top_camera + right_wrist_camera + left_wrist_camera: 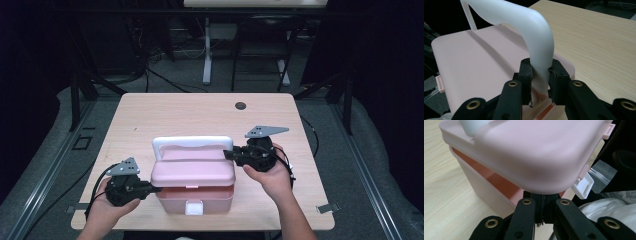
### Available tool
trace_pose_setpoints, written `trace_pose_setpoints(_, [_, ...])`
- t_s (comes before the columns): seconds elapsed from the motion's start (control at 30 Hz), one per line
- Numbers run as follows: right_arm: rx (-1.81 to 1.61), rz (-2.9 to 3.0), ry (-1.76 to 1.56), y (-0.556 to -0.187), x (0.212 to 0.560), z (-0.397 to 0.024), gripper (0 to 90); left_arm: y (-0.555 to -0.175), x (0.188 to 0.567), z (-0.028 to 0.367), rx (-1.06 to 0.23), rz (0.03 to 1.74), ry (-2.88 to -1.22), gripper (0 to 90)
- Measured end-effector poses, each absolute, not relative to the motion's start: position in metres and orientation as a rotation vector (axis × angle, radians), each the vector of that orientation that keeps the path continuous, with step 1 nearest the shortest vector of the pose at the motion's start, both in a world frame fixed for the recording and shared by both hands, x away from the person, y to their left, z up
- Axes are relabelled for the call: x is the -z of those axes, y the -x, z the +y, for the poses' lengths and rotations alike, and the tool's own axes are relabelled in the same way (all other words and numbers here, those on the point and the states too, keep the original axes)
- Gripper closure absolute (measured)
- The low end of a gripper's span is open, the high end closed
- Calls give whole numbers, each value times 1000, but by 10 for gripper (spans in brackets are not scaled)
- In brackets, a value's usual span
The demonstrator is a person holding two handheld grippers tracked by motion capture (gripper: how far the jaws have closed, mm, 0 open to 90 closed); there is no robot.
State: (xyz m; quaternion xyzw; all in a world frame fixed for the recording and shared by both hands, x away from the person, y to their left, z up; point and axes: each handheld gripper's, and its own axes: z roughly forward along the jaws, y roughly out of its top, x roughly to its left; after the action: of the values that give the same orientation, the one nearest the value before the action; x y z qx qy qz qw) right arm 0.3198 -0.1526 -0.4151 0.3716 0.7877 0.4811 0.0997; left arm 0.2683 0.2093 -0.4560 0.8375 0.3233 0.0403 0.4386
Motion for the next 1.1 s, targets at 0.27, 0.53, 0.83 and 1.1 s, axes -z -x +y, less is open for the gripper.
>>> trace_pose_setpoints(0.27, [-1415,2331,-1100,-319,416,-152,734,-269,456,206,-103,799,-2088,894])
trace_pose_setpoints(0.53, [-1420,2318,-1105,-316,415,-155,702,-270,452,207,-113,787,-2084,893])
trace_pose_setpoints(0.83, [-1412,2271,-1117,-306,412,-161,693,-273,444,208,-143,769,-2070,893])
trace_pose_setpoints(1.1, [-1389,2219,-1119,-292,402,-172,701,-276,435,208,-172,750,-2054,893])
